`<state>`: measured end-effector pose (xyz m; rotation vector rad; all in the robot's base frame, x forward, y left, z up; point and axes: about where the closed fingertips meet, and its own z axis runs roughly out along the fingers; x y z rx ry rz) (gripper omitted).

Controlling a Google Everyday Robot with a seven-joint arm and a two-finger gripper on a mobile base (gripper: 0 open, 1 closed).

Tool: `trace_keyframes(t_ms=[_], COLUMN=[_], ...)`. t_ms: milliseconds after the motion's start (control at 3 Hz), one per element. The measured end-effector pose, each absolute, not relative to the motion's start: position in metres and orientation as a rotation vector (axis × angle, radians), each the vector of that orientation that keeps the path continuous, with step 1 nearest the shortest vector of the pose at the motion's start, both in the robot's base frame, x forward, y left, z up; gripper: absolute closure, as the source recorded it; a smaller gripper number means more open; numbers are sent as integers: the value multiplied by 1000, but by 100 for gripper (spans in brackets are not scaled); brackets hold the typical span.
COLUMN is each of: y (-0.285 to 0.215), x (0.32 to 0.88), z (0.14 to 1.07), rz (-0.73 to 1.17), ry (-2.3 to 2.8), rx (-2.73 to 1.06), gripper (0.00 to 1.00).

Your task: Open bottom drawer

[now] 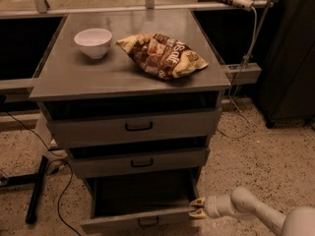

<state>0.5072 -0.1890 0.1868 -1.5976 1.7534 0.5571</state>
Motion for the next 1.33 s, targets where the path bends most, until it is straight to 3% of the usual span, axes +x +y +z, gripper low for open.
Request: trace_keyframes(t_ms=[333,667,1333], y=[-185,-185,-194], x=[507,507,482], z=[182,185,183], rz=[609,609,662], ry=[1741,1741,1745], rx=[-1596,-1596,-1577], gripper=[35,38,84])
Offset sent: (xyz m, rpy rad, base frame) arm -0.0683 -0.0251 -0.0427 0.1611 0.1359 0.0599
